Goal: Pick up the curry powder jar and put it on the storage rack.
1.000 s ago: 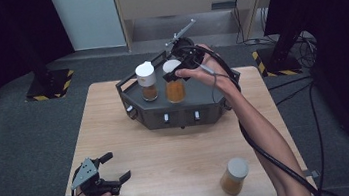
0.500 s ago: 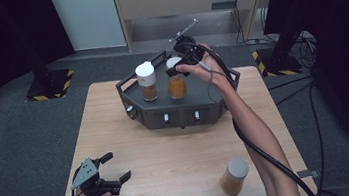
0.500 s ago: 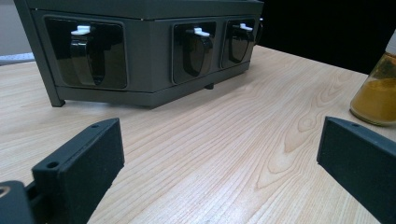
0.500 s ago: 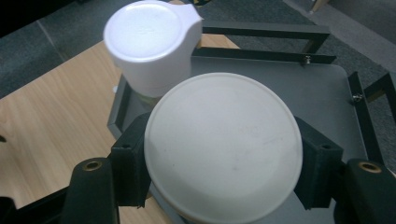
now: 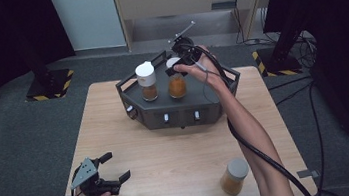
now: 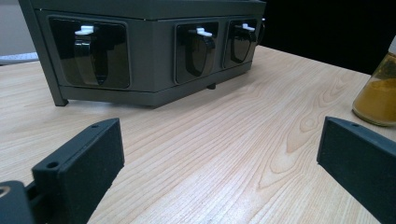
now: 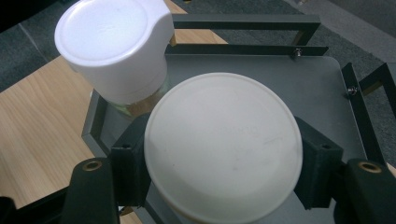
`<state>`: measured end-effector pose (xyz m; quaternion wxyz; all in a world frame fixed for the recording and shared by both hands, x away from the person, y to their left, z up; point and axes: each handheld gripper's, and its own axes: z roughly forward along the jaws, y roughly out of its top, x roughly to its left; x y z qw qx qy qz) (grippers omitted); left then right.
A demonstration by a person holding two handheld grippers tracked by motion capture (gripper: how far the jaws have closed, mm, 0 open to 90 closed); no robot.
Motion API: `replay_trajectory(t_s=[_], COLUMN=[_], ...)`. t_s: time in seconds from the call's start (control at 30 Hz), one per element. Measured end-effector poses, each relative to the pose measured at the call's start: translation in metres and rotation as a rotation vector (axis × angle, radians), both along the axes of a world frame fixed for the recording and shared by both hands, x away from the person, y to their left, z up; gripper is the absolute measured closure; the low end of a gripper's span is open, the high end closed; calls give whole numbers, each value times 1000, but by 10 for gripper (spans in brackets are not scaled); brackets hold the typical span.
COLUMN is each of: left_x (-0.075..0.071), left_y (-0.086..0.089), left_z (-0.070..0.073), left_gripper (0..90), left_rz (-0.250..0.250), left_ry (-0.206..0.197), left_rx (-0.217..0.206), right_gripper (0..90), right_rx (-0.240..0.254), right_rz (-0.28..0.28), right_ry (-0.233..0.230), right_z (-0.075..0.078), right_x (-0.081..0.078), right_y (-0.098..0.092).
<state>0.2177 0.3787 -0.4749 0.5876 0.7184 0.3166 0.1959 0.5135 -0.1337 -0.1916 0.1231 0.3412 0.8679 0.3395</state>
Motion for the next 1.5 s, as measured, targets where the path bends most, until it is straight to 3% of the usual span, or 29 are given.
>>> replay_trajectory(t_s=[0.83, 1.17, 1.23, 1.3, 1.5], left_x=[0, 0, 0, 0, 0], left_y=[0, -1, -1, -1, -1], left_z=[0, 0, 0, 1, 1], left_gripper=[0, 0, 0, 0, 0], left_rz=[-6, -8, -7, -9, -10], left_ry=[-3, -5, -5, -5, -6], left_rx=[2, 3, 2, 4, 4], right_gripper=[336, 326, 265, 221, 91], right_rx=[12, 24, 49, 56, 105], right_rz=[-19, -2, 0, -17, 8], right_ry=[14, 3, -1, -44, -103], right_z=[-11, -15, -17, -17, -11], right_x=[7, 6, 5, -2, -10], right_y=[1, -2, -5, -6, -21])
